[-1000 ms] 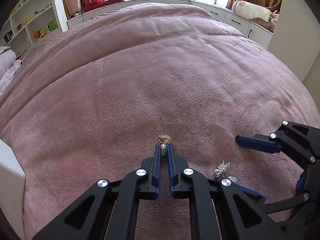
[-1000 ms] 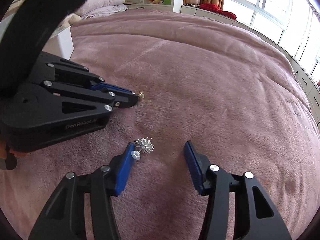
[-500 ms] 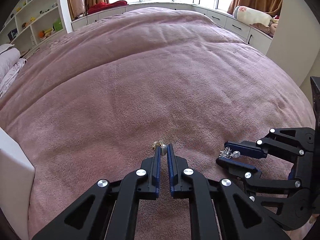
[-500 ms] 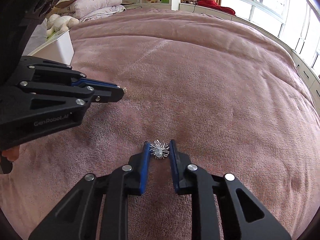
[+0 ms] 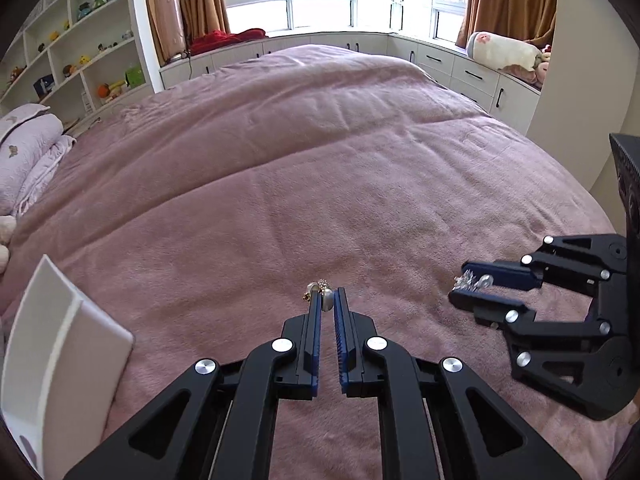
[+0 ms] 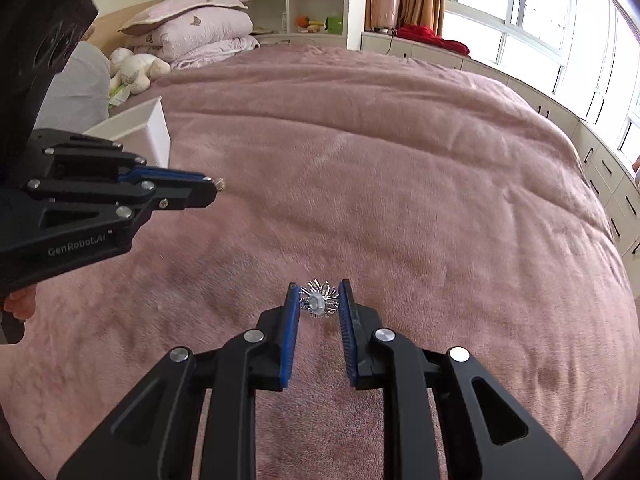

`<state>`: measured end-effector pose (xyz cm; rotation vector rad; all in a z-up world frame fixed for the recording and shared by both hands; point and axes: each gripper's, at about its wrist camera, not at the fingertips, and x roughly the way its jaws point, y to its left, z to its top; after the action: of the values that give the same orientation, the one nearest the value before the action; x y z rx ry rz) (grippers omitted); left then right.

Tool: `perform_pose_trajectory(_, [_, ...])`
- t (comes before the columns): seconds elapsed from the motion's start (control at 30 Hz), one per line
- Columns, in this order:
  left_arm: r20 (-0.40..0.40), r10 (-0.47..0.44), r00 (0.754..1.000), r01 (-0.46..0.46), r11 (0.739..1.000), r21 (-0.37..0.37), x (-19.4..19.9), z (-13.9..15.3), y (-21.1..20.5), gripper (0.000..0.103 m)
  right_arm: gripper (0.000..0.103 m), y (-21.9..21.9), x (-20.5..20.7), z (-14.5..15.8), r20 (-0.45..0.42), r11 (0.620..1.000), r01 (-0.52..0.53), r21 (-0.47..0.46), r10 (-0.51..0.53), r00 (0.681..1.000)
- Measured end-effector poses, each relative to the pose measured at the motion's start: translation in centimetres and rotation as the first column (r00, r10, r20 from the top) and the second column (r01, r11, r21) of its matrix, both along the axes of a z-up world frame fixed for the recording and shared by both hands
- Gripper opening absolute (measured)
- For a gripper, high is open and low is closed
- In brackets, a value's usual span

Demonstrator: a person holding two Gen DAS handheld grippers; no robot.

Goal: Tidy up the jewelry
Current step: 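Carry gold heart and starburst earring into the white tray while both tools open to release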

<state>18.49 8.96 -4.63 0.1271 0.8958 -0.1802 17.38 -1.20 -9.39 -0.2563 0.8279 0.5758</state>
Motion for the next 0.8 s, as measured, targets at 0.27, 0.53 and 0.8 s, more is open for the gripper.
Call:
perform_pose_trajectory(0.27, [0.054, 0.078, 0.995, -0.078, 0.997, -0.018, -3.3, 3.8, 5.0, 0.012, 0.020, 2.9, -1.5, 4.7, 0.059, 0.999, -0.043, 0.020, 0.041, 0.997])
perform_pose_trajectory(0.53, [0.099, 0.171, 0.980, -0.169, 0.985, -0.022, -7.3, 6.7, 11.9, 0.012, 0.020, 8.3, -2.9, 8.6, 0.113, 0.993, -0.112, 0.023, 0.108, 0.988])
perform_pose_trajectory(0.8, [0.111, 0.296, 0.949, -0.295, 0.955, -0.032, -11.5, 7.4, 20.6, 0.012, 0.020, 16.2, -4.9, 11.4, 0.158, 0.976, -0.218, 0.019, 0.212, 0.964])
